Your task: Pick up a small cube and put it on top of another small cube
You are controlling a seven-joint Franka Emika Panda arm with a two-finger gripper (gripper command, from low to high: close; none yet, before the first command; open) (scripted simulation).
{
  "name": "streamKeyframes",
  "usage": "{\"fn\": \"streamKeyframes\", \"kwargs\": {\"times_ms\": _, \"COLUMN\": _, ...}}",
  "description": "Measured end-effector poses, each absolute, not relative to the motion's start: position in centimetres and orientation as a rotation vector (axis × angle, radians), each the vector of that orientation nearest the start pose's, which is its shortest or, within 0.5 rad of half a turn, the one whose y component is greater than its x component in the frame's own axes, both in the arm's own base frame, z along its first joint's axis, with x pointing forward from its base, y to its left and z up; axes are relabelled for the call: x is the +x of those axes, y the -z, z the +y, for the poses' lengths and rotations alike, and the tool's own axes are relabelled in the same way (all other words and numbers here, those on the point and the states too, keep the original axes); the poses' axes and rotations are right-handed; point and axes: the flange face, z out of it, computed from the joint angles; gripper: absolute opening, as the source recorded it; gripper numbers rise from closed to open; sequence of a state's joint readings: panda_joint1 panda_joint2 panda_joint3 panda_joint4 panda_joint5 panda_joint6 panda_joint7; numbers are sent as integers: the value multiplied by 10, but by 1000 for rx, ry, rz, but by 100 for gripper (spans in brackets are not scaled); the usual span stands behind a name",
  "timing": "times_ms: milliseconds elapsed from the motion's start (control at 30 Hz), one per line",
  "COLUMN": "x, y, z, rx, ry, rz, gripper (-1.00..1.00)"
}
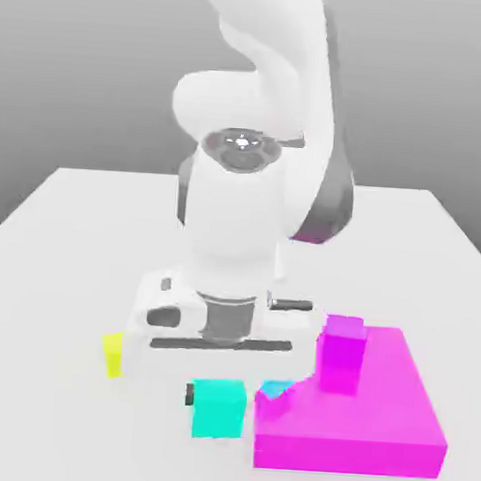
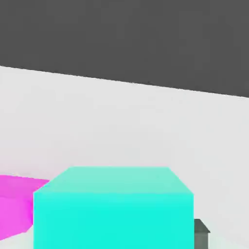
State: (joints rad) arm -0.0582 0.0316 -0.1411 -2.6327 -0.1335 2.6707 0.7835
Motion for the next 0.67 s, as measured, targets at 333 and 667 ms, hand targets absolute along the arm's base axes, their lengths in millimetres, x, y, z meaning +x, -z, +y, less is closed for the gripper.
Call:
{"fn": "streamKeyframes", "kwargs": {"times_ms": 333, "x": 289, "y": -239, "z": -168, "rx": -2474, "ry": 1, "rz": 1936, "gripper": -100}}
{"fn": "streamKeyframes", "kwargs": {"times_ms": 667, "x": 287, "y": -182, "z": -165, "rx": -2469, "ry": -1, "rz": 1939, "gripper": 100}}
